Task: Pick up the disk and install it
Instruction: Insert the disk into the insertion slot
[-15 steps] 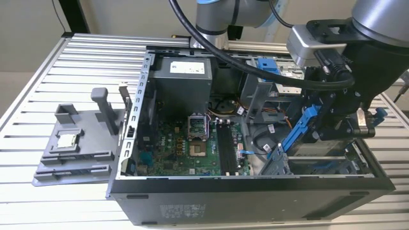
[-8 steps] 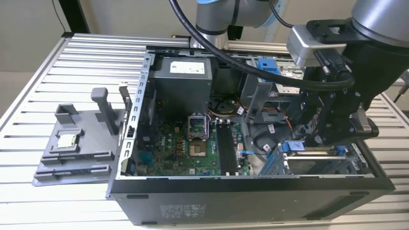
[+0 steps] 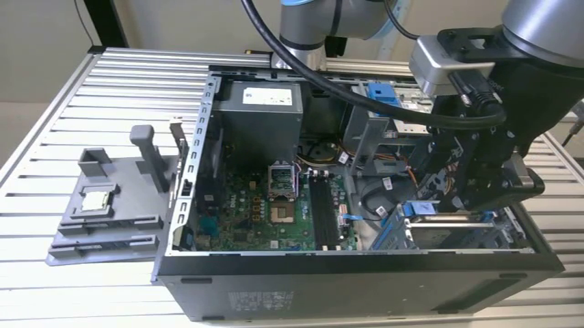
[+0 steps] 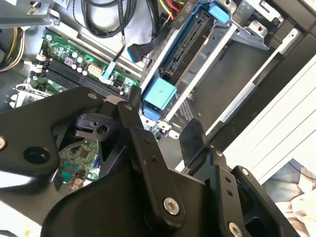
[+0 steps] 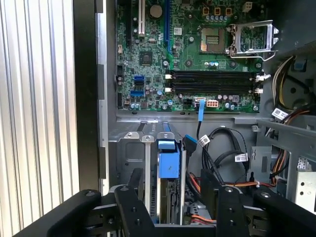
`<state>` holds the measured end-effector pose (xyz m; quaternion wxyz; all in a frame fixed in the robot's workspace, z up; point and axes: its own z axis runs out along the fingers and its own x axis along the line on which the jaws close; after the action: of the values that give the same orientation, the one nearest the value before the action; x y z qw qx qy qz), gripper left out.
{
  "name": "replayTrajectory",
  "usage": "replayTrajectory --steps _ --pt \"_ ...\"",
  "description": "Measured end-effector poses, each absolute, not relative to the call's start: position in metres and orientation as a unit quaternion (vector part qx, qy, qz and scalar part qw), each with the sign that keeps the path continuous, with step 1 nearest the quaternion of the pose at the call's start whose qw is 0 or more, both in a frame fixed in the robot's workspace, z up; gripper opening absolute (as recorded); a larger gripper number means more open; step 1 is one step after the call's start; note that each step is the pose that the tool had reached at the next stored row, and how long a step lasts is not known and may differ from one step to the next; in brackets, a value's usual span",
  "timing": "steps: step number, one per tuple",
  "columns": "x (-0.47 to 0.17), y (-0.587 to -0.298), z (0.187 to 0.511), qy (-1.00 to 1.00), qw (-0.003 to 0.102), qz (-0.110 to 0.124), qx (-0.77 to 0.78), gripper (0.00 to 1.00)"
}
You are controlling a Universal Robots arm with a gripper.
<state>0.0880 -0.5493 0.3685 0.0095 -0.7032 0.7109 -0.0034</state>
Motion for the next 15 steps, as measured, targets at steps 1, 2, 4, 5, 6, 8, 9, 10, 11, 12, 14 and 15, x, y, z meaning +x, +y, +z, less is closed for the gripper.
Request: replayTrajectory --steps 1,2,4,5,6,8,9,10,11,12,14,15 --pt "0.088 -0.549 0.368 0.711 0.010 -0.003 -0.703 1.00" --pt "0.089 -0.549 0.368 0.711 0.009 -0.003 -0.703 1.00" --pt "0.092 -0.549 0.368 0.711 0.009 -0.003 -0.703 1.00" --pt "0.095 -0.548 0.368 0.711 0.010 -0.003 -0.703 1.00" --pt "0.098 -0.548 0.368 0.711 0.010 -0.003 -0.703 1.00" --pt "0.103 -0.548 0.368 0.711 0.014 0.001 -0.704 1.00" --pt "0.105 -0.548 0.368 0.710 0.016 0.003 -0.704 1.00" --pt "0.108 -0.548 0.368 0.710 0.018 0.005 -0.704 1.00" --pt "0.109 -0.548 0.367 0.710 0.019 0.006 -0.704 1.00" --pt "0.110 -0.548 0.367 0.710 0.021 0.008 -0.704 1.00" --pt "0.110 -0.548 0.367 0.710 0.021 0.008 -0.704 1.00" --pt "0.110 -0.548 0.367 0.710 0.021 0.008 -0.704 1.00"
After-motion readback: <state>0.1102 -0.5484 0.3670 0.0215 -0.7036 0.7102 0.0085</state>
